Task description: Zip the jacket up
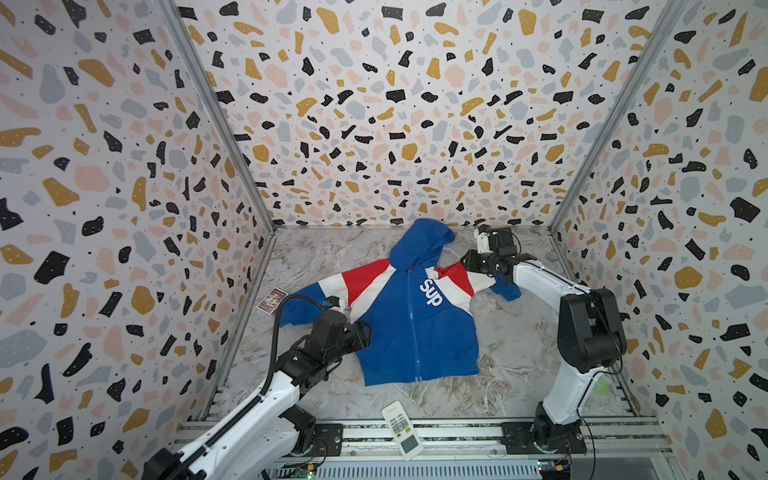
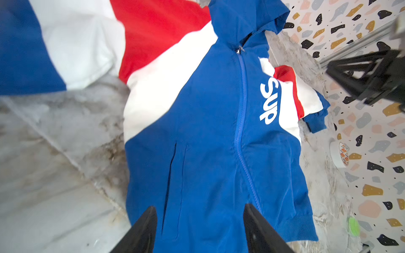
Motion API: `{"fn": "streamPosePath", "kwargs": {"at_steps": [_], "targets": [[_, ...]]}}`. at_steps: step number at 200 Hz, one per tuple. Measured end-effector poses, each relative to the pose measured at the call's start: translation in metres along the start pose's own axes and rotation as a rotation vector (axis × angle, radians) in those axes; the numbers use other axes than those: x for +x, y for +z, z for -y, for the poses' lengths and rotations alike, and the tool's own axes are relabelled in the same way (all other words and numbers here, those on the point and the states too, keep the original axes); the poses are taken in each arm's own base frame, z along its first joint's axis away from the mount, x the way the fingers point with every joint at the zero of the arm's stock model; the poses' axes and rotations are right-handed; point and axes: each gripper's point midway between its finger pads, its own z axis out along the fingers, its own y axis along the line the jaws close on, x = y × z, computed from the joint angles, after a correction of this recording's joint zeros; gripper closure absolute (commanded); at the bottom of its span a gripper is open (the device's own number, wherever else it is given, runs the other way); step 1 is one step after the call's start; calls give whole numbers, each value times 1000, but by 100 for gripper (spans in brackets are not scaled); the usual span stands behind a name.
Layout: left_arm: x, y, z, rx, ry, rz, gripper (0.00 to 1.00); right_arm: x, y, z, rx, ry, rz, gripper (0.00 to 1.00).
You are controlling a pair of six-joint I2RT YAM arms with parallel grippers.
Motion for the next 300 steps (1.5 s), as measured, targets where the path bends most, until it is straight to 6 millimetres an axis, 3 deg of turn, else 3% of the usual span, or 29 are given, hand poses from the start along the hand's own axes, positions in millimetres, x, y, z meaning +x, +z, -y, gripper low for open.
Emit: {"fn": "streamPosePath", "kwargs": {"at_steps": [15, 40, 74, 120, 154, 185, 211, 221, 238, 240, 245, 247, 276, 300], "targets": [[-16, 11, 7, -27, 33, 17, 32, 17, 13, 9, 16, 7, -45, 73], [-29, 31, 6, -77, 76, 18, 31, 44, 16, 23, 44, 16, -76, 73], [-37, 55, -20, -144, 50, 13, 31, 90, 12, 55, 91, 58, -127, 74], [-54, 60, -45, -182, 7, 69, 30, 102, -16, 76, 116, 88, -77, 72], [-68, 33, -50, -188, 37, 193, 28, 89, -52, 68, 119, 47, 0, 69], [-90, -8, -59, -226, 71, 411, 24, 62, -114, 46, 94, -43, 241, 56], [-93, -35, -81, -311, 92, 571, 7, 56, -150, 46, 142, -129, 417, 45], [-93, -43, -91, -344, 104, 628, 0, 59, -155, 52, 176, -160, 458, 41], [-89, -55, -107, -394, 115, 721, 0, 73, -156, 66, 240, -212, 499, 33], [-87, -56, -109, -400, 118, 728, 0, 76, -156, 67, 243, -224, 502, 29], [-86, -59, -114, -416, 120, 755, 0, 82, -155, 71, 259, -237, 508, 5], [-84, -60, -116, -422, 120, 763, 0, 85, -155, 73, 269, -243, 510, 1], [-78, -74, -137, -517, 141, 852, 0, 113, -155, 89, 327, -331, 569, 1], [-81, -77, -141, -551, 178, 884, 0, 115, -149, 93, 344, -378, 596, 1]]}}
